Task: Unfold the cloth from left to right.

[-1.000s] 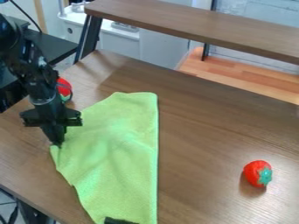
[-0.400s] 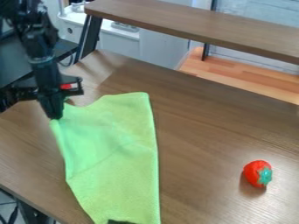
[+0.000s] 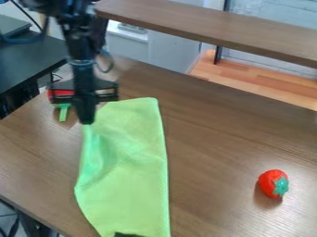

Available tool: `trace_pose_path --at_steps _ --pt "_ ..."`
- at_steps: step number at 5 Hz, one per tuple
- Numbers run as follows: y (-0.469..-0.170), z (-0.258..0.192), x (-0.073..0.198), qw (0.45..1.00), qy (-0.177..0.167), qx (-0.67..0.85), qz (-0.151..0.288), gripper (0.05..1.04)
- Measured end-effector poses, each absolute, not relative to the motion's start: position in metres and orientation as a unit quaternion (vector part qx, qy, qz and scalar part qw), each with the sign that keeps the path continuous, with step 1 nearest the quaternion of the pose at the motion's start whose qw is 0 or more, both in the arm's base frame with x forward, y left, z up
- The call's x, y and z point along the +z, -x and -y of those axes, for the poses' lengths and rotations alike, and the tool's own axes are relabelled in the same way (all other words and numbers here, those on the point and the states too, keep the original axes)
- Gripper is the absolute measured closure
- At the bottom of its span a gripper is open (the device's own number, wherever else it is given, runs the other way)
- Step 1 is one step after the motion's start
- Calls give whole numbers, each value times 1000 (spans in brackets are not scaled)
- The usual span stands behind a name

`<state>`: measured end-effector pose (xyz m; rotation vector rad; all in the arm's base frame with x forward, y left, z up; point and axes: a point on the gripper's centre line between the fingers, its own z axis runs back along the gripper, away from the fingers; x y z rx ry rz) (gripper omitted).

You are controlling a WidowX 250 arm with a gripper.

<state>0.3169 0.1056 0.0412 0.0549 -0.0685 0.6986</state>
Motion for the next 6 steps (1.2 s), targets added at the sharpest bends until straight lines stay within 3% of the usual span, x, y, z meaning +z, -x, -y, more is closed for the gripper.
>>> trace_pose_path --at_steps 2,6 --pt "-357 -50 66 941 0 334 55 1028" --pt "-415 29 63 940 24 331 76 1028"
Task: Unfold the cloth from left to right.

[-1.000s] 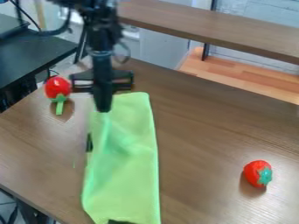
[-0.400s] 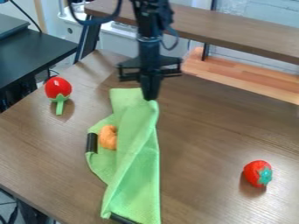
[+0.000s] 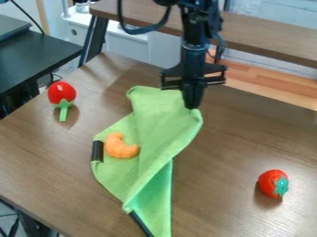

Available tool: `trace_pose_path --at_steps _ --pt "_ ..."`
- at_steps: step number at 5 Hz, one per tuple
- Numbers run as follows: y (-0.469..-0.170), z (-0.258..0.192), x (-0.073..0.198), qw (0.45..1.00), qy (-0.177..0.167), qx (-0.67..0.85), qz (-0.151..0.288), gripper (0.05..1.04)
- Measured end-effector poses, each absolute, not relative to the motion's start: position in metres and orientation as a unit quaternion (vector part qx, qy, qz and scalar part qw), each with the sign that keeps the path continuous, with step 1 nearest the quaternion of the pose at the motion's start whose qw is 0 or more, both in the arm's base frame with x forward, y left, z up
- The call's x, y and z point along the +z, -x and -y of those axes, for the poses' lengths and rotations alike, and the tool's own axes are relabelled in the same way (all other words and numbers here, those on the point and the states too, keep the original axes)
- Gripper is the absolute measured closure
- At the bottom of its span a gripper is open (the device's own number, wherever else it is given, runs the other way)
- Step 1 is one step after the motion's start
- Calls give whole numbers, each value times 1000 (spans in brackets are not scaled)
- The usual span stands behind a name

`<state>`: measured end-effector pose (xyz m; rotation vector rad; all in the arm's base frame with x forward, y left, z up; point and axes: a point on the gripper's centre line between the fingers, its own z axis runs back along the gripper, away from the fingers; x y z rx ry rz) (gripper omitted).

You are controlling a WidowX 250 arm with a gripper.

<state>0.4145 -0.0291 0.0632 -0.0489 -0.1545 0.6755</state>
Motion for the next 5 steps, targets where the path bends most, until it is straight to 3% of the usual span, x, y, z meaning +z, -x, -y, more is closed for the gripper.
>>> trace_pose_path --at_steps 3,5 --pt "-452 71 66 936 49 336 90 1028" --pt "-462 87 72 937 72 326 106 1028"
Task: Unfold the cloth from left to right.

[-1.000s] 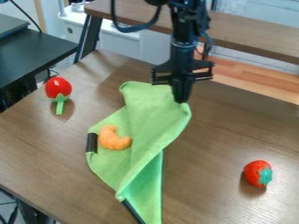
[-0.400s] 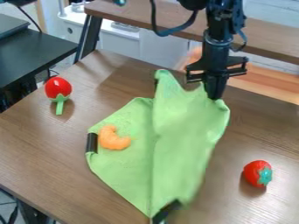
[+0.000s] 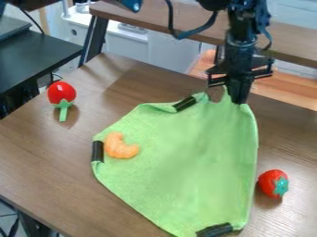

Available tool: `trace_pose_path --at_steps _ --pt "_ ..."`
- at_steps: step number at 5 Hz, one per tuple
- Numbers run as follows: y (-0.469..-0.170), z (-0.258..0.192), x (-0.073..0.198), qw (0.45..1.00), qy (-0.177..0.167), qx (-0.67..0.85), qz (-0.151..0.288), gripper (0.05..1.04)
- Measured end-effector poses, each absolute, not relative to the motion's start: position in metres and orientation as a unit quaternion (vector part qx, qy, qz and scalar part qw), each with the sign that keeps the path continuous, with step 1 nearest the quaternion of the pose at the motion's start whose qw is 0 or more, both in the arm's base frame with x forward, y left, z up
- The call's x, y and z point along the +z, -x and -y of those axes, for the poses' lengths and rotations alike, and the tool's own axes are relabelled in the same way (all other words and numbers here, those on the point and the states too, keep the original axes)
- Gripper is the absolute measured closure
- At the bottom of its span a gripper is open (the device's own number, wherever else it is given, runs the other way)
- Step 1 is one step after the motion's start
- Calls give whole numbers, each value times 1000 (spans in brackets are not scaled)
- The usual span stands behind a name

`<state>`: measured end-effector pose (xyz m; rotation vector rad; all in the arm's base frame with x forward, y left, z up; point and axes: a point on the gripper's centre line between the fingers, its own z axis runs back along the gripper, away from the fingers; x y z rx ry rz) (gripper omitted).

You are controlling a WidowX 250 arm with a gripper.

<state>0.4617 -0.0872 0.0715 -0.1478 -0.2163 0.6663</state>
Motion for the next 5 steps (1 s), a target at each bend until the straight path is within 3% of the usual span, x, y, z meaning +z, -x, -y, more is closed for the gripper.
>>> trace_pose_path --at_steps 1,2,4,5 --pt "-466 103 83 938 87 314 117 1013" --pt "-469 108 86 938 100 308 124 873" --pt "-468 113 84 946 110 279 120 308" --pt "-467 113 84 947 110 276 118 91"
